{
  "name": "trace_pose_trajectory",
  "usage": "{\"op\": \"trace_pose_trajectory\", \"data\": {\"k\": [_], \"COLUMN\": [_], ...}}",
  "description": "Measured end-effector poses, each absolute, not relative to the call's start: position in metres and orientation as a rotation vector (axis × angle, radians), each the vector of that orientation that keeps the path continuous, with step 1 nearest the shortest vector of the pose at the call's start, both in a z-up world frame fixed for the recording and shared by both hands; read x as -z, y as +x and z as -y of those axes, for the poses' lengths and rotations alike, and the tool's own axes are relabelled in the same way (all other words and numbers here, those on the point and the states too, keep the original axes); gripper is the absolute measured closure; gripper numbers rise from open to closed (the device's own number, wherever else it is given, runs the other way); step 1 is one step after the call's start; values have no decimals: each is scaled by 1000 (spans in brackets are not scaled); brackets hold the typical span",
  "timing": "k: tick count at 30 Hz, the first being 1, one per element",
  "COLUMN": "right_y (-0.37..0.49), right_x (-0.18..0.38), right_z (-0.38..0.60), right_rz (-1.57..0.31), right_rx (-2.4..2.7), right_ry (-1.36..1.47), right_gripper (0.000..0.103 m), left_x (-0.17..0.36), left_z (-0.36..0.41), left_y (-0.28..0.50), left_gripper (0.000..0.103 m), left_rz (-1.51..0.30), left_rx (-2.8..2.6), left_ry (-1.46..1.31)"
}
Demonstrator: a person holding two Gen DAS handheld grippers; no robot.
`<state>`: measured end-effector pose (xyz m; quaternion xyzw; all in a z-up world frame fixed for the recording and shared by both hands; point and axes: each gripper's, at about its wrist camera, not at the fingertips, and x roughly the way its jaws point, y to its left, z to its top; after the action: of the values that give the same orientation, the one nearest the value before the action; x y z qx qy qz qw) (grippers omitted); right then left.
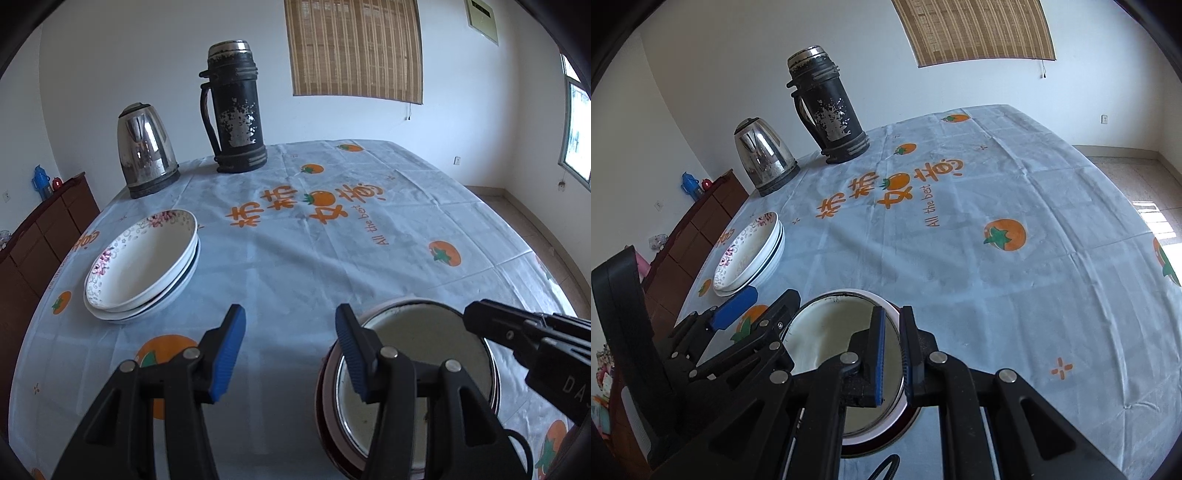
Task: Organize plates and bowls
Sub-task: 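Move both grippers to opposite sides of the steel bowl rim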
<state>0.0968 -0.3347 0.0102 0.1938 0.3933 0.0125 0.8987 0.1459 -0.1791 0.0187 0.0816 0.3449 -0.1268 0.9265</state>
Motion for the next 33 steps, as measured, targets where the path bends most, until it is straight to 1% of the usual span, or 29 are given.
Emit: {"op": "trace_pose_trajectory", "data": {"k": [4, 8, 9, 13, 15, 16, 17, 18, 19, 21, 25, 26, 29, 32, 33], "right_y": [99, 96, 95, 78, 63, 55, 47, 38, 30, 18, -5, -9, -26, -38, -40], "right_x": [-2, 0, 0, -3, -1, 0, 1, 3, 4, 7, 15, 16, 11, 2, -1], "right_z": [338, 341, 341, 348, 355, 359, 361, 364, 366, 369, 368, 367, 365, 352, 348], "right_rz": [-807, -793, -779, -648, -562, -522, -486, -448, -414, -382, -316, -312, -236, -184, -174], "right_rx": [-9, -28, -48, -118, -101, -81, -53, -23, 2, 40, 155, 188, 244, 298, 307], "right_ry": [423, 438, 446, 493, 519, 527, 532, 536, 539, 541, 507, 496, 485, 414, 388], "right_gripper": [93, 93, 93, 93, 80, 58, 34, 27, 25, 25, 25, 23, 22, 16, 16], "left_x": [-16, -14, -14, -14, -14, -15, -15, -14, -14, -13, -14, -15, -17, -18, -17], "left_z": [181, 177, 175, 169, 165, 164, 162, 161, 160, 156, 145, 142, 135, 134, 134], "left_y": [147, 149, 149, 147, 144, 143, 140, 138, 135, 130, 121, 119, 112, 105, 103], "left_gripper": [46, 35, 32, 25, 19, 18, 15, 12, 11, 6, 2, 1, 1, 1, 1], "left_rz": [-699, -691, -684, -655, -632, -617, -602, -586, -568, -537, -497, -487, -452, -428, -426], "left_rx": [246, 234, 241, 267, 273, 274, 278, 278, 277, 277, 274, 272, 267, 249, 243], "left_ry": [186, 172, 162, 136, 117, 111, 109, 110, 111, 108, 72, 62, 40, 45, 51]}}
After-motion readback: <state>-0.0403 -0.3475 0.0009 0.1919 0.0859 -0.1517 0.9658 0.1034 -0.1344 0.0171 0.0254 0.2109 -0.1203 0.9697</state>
